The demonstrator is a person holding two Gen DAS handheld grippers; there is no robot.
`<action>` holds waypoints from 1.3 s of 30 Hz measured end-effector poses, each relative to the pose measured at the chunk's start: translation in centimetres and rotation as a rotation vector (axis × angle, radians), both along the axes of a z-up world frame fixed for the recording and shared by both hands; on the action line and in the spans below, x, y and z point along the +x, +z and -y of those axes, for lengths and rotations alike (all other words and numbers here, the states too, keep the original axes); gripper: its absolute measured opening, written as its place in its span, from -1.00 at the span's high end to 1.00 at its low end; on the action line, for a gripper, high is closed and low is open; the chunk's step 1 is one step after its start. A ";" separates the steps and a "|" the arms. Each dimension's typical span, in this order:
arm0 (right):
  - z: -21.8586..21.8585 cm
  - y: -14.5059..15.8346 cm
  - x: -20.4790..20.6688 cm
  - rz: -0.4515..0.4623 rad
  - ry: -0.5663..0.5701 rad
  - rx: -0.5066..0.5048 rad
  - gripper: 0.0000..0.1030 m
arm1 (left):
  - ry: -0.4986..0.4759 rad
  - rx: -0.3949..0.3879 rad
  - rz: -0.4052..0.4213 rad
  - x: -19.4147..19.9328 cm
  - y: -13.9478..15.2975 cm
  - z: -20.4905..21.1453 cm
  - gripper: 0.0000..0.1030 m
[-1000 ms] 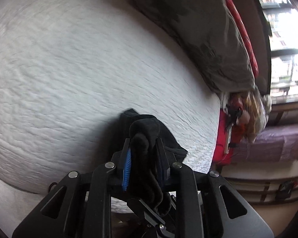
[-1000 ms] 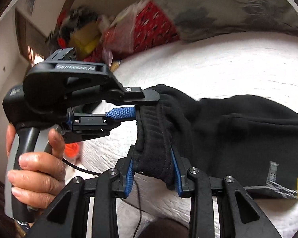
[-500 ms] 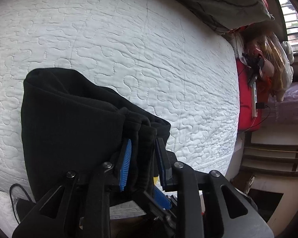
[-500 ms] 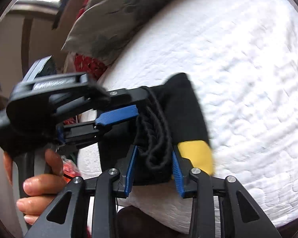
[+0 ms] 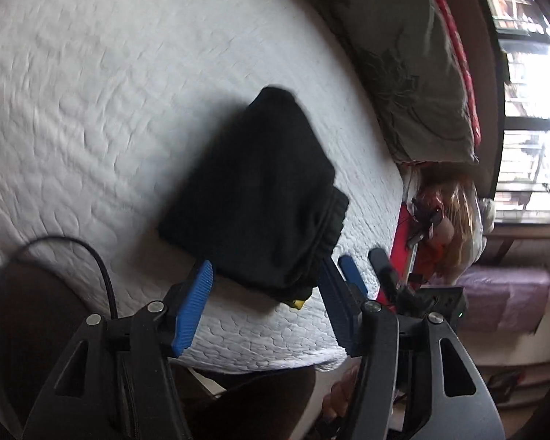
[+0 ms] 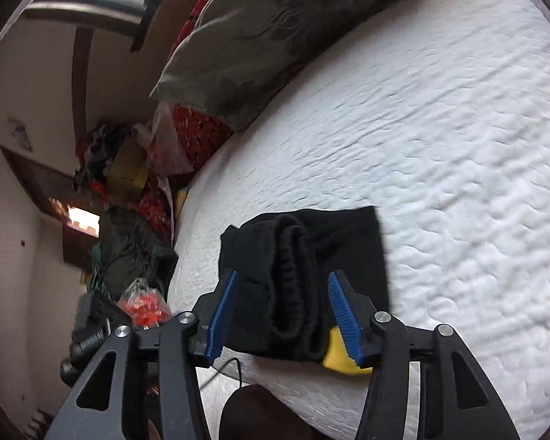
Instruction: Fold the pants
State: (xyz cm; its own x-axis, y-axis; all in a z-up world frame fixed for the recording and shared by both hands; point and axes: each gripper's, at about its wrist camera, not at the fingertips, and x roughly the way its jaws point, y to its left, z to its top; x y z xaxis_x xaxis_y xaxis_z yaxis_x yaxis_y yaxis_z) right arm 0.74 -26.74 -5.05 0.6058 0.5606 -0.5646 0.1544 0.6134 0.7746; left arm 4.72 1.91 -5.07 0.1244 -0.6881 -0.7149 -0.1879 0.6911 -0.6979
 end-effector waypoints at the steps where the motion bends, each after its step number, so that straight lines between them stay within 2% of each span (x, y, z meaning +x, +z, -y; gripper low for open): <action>1: -0.6 0.1 0.8 -0.010 0.015 -0.024 -0.12 | 0.002 -0.003 -0.020 -0.1 -0.6 0.2 -0.13; 5: -2.2 -0.3 1.0 -0.045 0.050 -0.127 -0.17 | 0.009 -0.011 -0.044 0.0 -1.6 1.3 -0.13; 8: -3.2 -1.2 0.7 -0.073 0.076 -0.147 -0.22 | 0.048 0.009 -0.048 0.4 -2.2 1.6 -0.13; 9: -3.6 -1.7 0.9 -0.089 0.084 -0.151 -0.22 | 0.058 0.010 -0.061 0.5 -2.5 1.6 -0.10; 10: -3.9 -2.2 1.0 -0.100 0.093 -0.146 -0.21 | 0.066 0.023 -0.091 0.6 -3.1 1.6 0.00; 11: -4.0 -2.5 1.1 -0.101 0.100 -0.141 0.06 | 0.068 0.014 -0.116 0.7 -3.4 1.7 0.46; 12: -4.1 -2.7 1.1 -0.102 0.102 -0.149 0.57 | 0.066 -0.005 -0.149 0.6 -3.8 1.8 0.70; 13: -4.1 -2.7 1.3 -0.102 0.117 -0.134 0.60 | 0.074 -0.048 -0.181 0.2 -4.0 1.8 0.70; 14: -3.7 -2.4 1.2 -0.093 0.113 -0.109 0.62 | 0.075 -0.062 -0.180 -0.1 -3.9 2.1 0.70; 16: -2.4 -1.0 0.4 -0.046 0.092 -0.061 0.63 | 0.037 -0.038 -0.140 -0.4 -3.1 3.4 0.69; 19: -0.8 -0.1 -0.9 -0.004 0.066 -0.110 0.64 | -0.017 -0.016 -0.150 -0.2 -3.9 5.4 0.68; 22: 1.4 -2.7 -2.1 -0.078 -0.005 -0.120 0.64 | -0.061 0.027 -0.191 -0.4 -6.0 7.5 0.66; 24: 2.3 -4.9 -2.7 -0.115 -0.036 -0.086 0.63 | -0.061 0.025 -0.184 -0.4 -6.2 7.5 0.66; 27: 2.2 -4.8 -2.8 -0.100 -0.028 -0.102 0.62 | -0.072 0.000 -0.189 -0.3 -5.8 6.5 0.66; 29: 2.0 -4.0 -2.6 -0.100 -0.007 -0.133 0.59 | -0.101 0.013 -0.156 -1.0 -4.5 5.6 0.67; 30: 2.1 -3.8 -2.6 -0.104 -0.003 -0.133 0.51 | -0.116 0.024 -0.124 -1.5 -3.6 5.4 0.67; 33: 2.4 -3.6 -2.5 -0.121 0.000 -0.104 0.45 | -0.149 0.044 -0.019 -2.6 -0.4 4.4 0.67; 36: 2.4 -3.4 -2.6 -0.124 -0.005 -0.099 0.37 | -0.130 0.071 0.096 -2.3 2.5 2.9 0.67; 39: 2.5 -2.9 -2.8 -0.127 -0.006 -0.102 0.31 | -0.135 0.109 0.158 -0.8 3.7 2.5 0.67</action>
